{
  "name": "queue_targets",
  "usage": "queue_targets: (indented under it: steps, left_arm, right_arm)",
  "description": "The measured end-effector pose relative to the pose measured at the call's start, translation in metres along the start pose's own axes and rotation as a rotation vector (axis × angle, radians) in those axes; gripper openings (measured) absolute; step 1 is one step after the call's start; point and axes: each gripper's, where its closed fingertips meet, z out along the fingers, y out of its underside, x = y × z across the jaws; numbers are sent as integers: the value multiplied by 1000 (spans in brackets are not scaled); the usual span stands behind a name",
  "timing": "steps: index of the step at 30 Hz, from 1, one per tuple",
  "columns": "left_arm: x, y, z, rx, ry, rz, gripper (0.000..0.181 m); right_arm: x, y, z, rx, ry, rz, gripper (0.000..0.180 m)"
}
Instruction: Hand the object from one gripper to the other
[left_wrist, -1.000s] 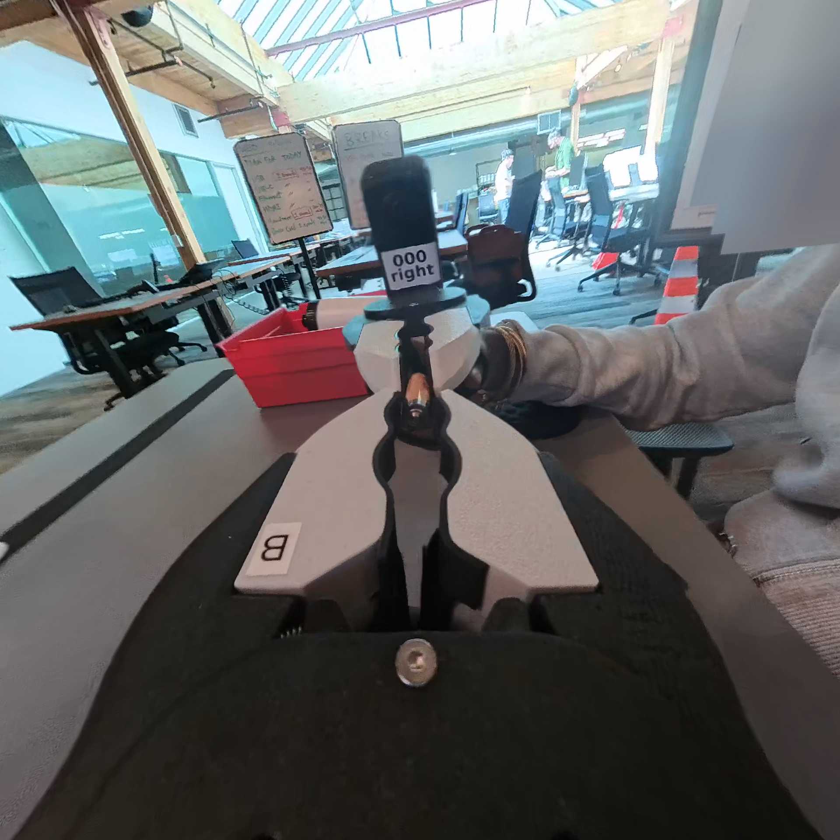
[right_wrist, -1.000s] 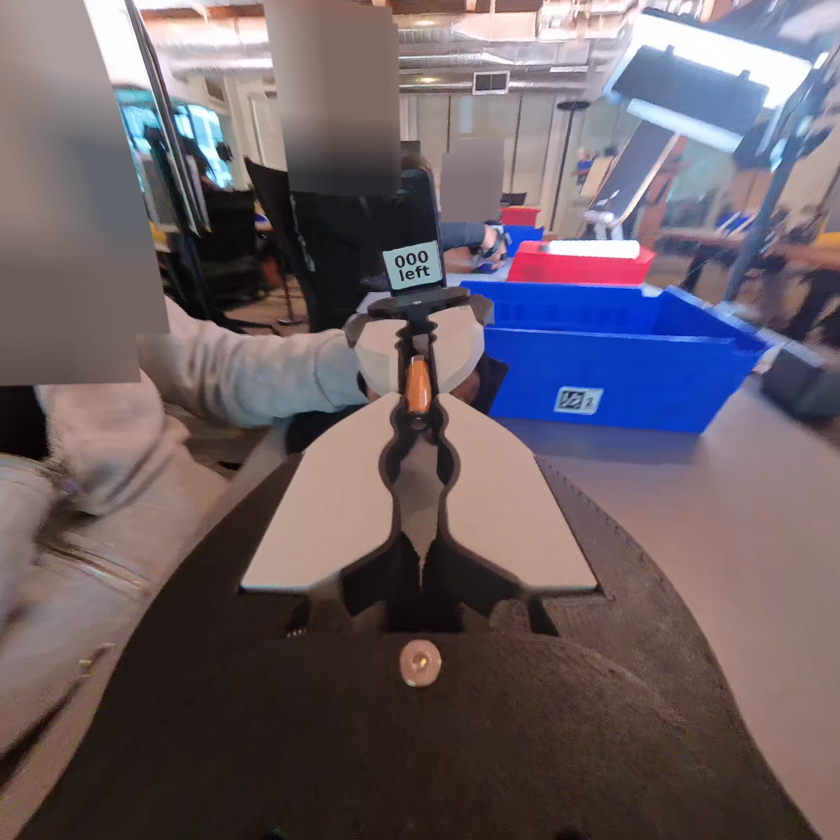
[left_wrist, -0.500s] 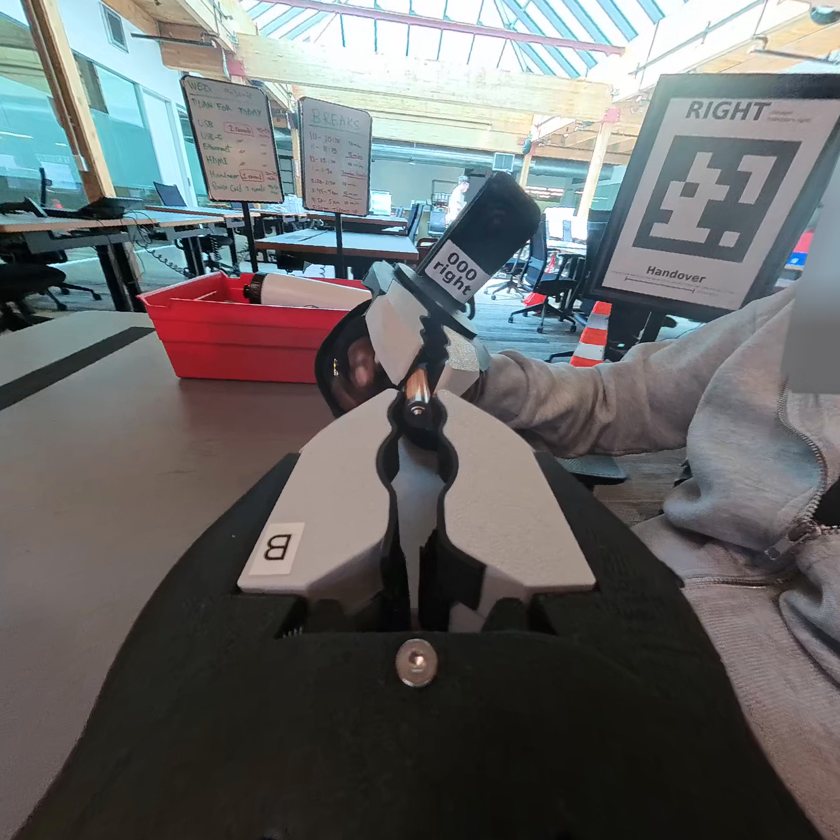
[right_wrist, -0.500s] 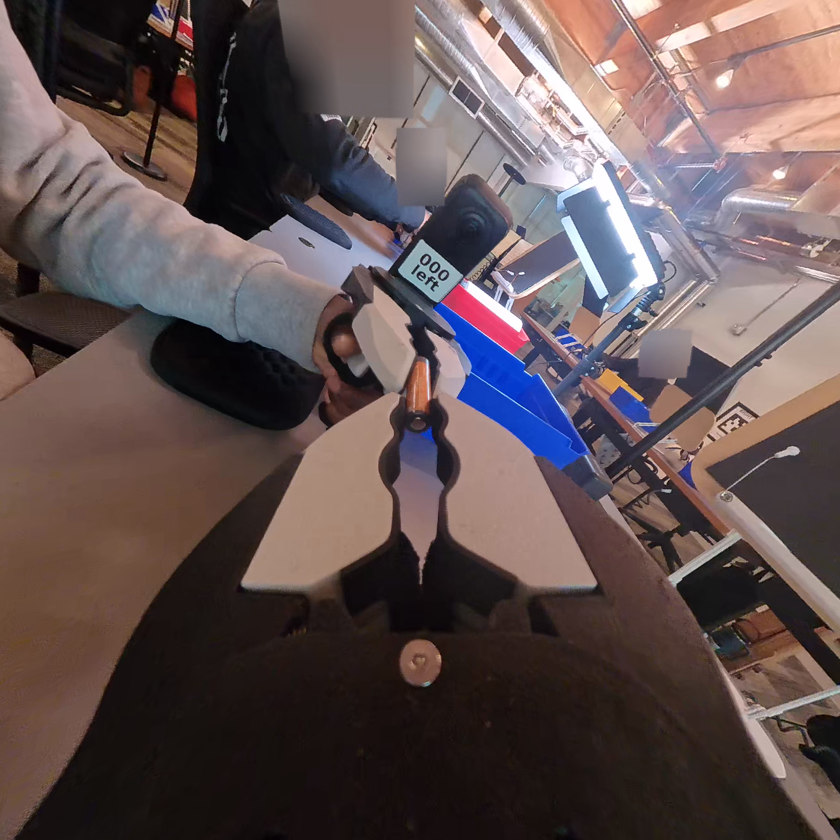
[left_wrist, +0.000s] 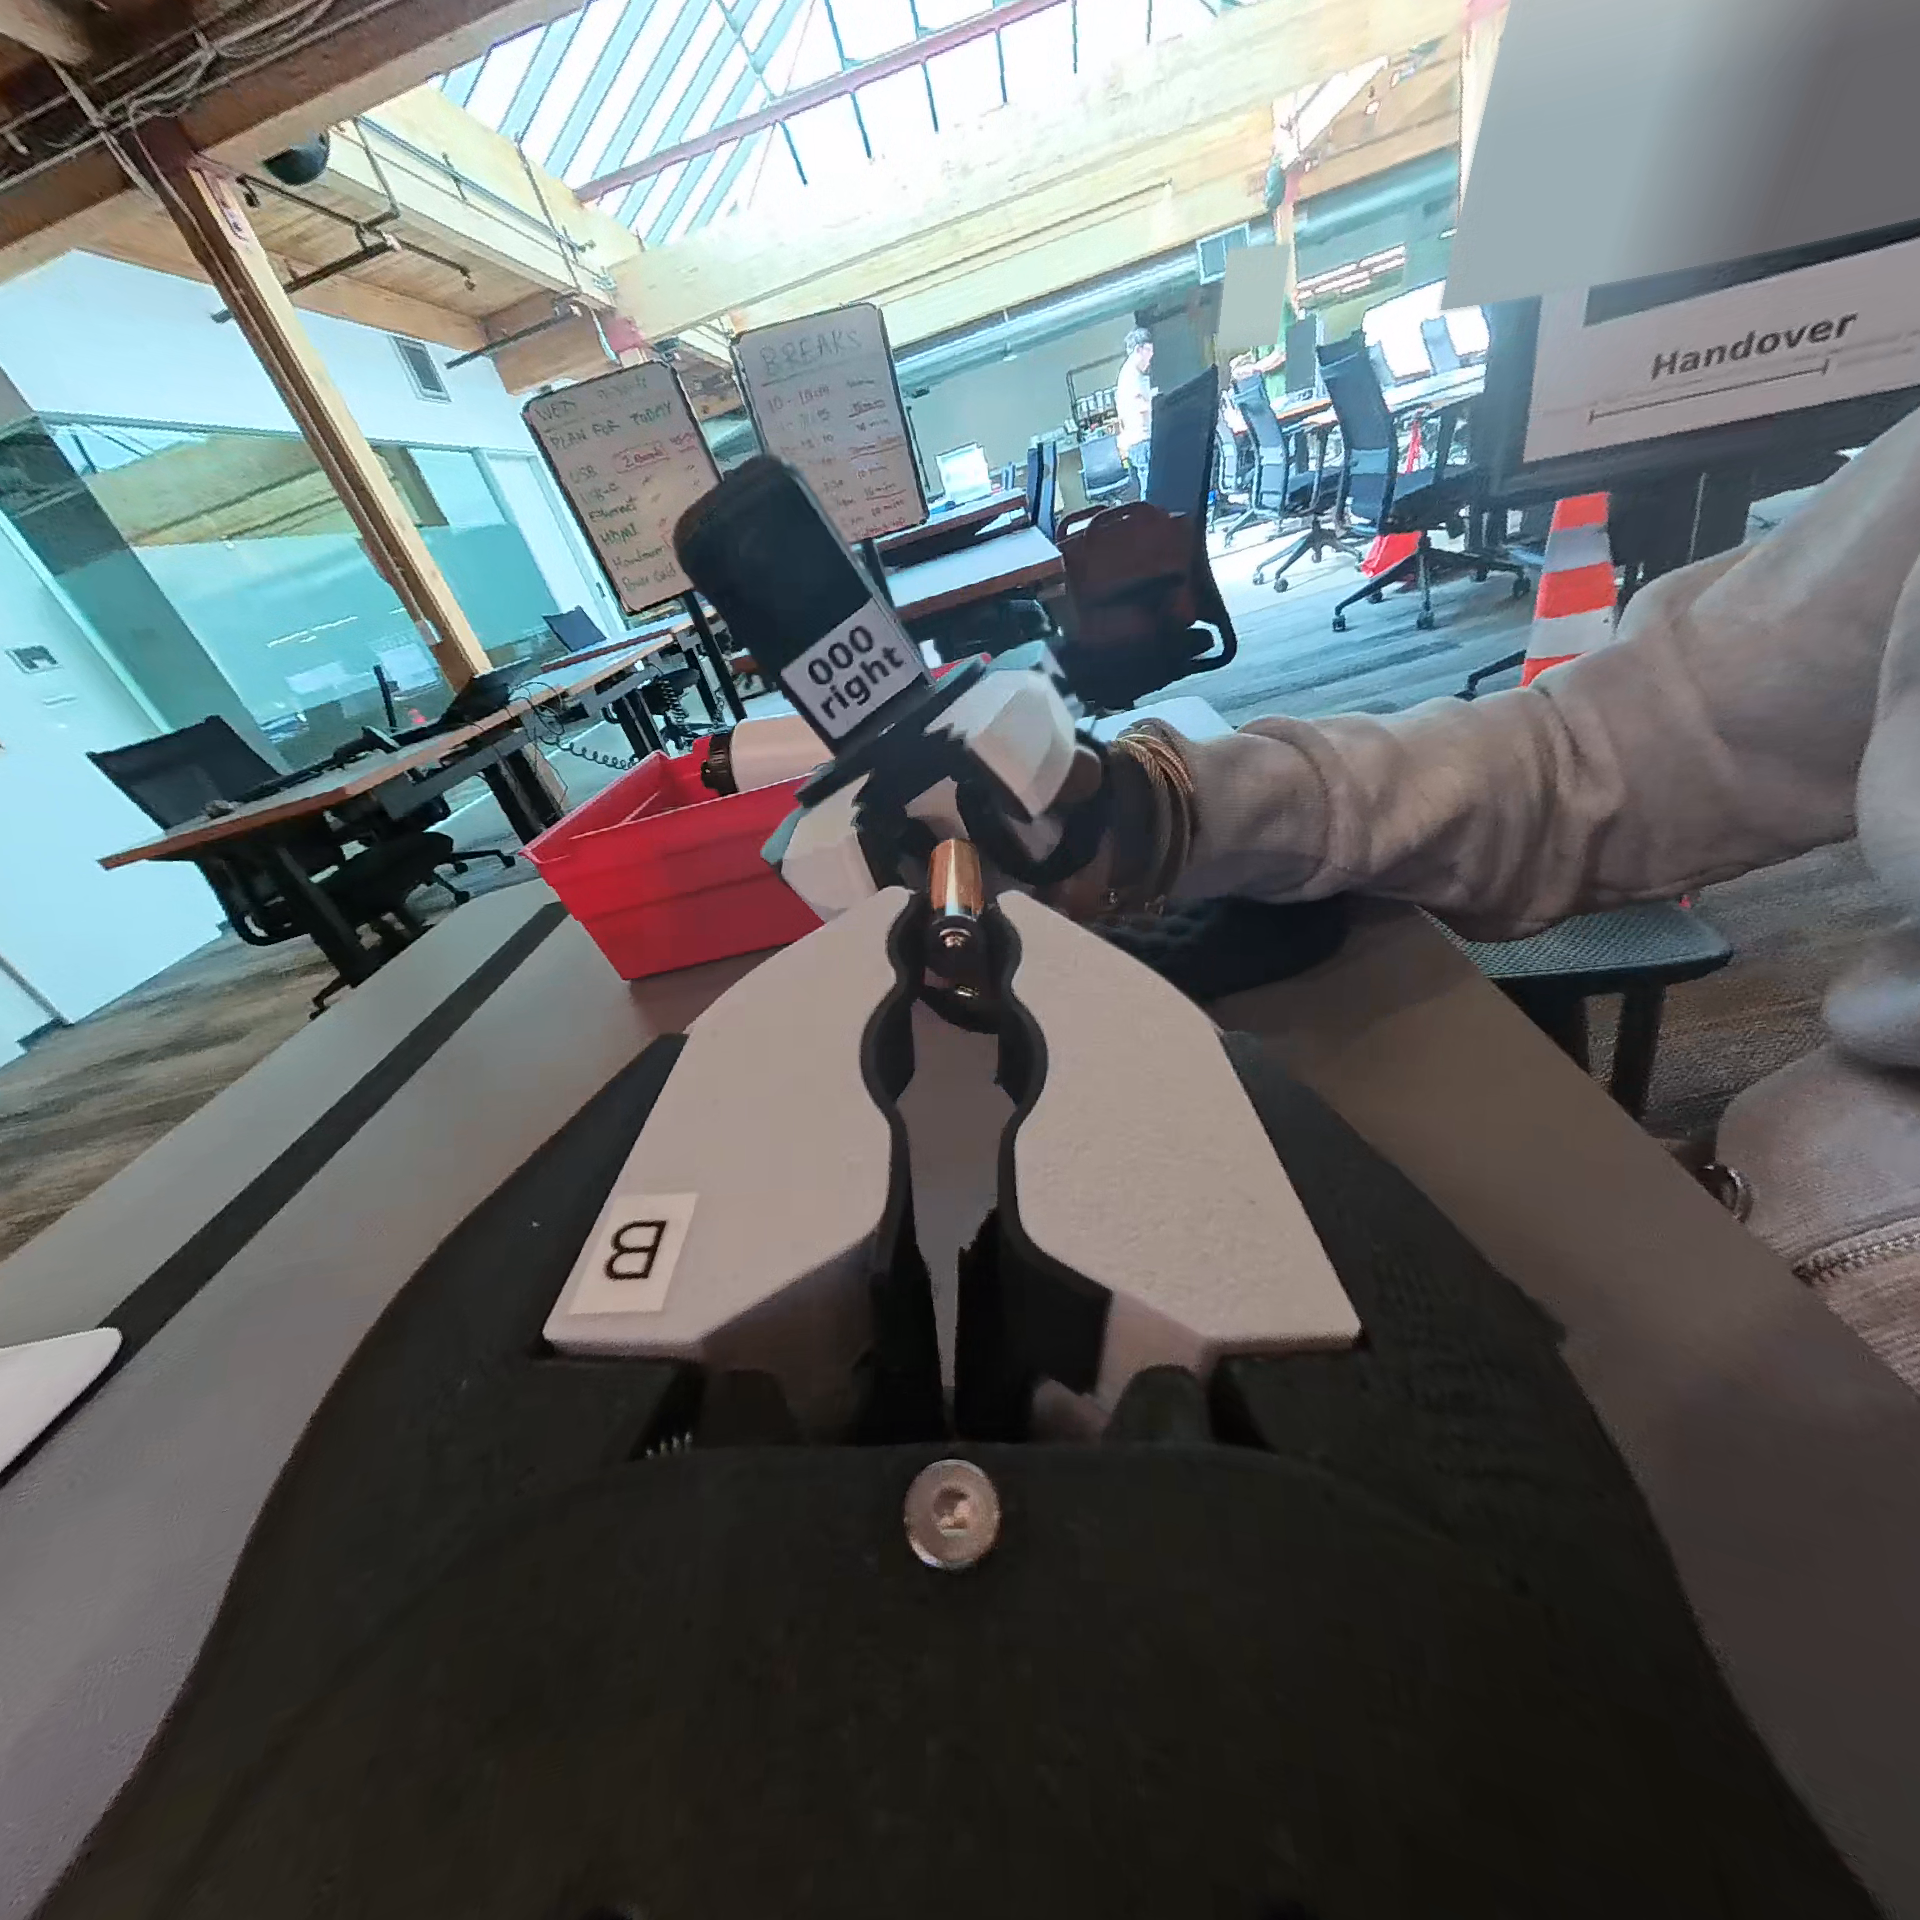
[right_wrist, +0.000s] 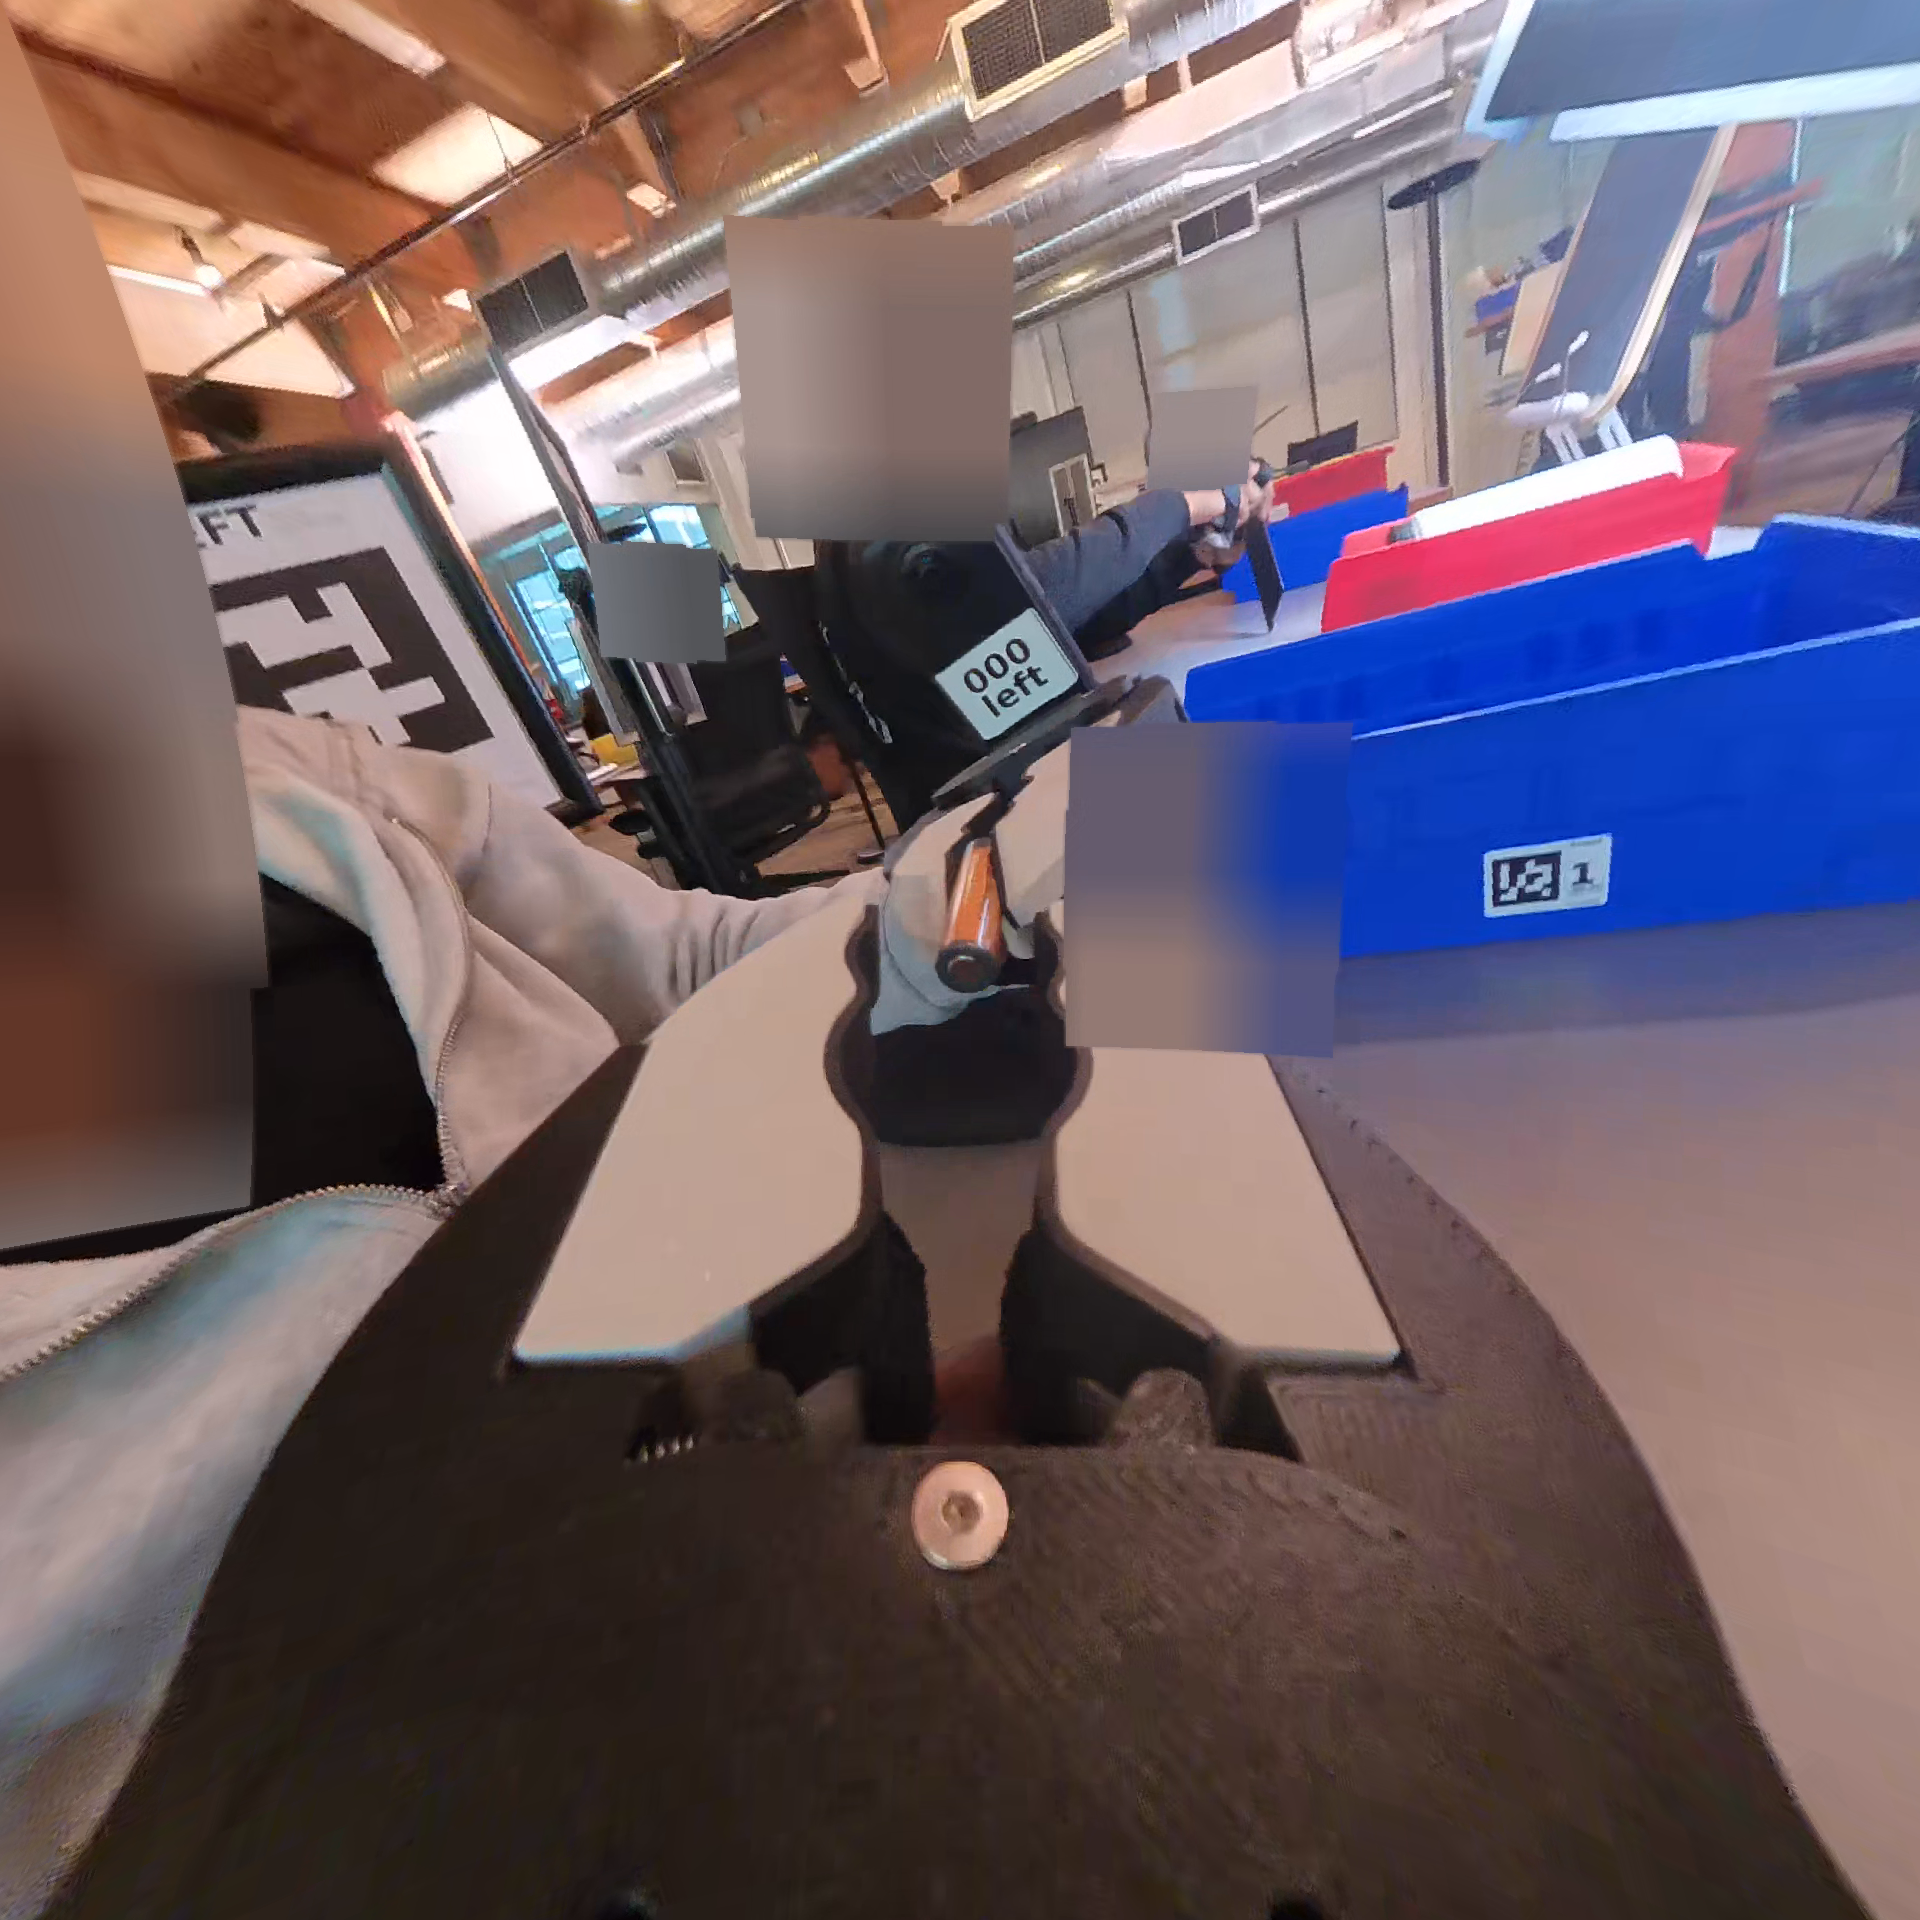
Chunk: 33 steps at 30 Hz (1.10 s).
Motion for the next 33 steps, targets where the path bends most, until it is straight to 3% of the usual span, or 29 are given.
queue_targets:
  steps: [8,16,21,24,29,33]
  left_arm:
    - [-3,0,0,-1,-26,-8,10]
    - [-6,-8,-4,72,17,-262,28]
    - [-6,-9,-5,80,49,-342,23]
    - [-3,-9,-4,74,61,-329,12]
    - [-1,-12,-5,84,70,-283,10]
    - [0,-15,-5,98,47,-183,10]
  right_arm:
    - [4,8,1,-45,29,-22,10]
    - [1,-5,-1,-45,212,-716,11]
    - [2,-5,-1,-85,285,-914,11]
    - [3,-3,1,-105,296,-941,11]
    - [2,-2,1,-100,288,-924,11]
    - [1,0,2,-68,205,-635,20]
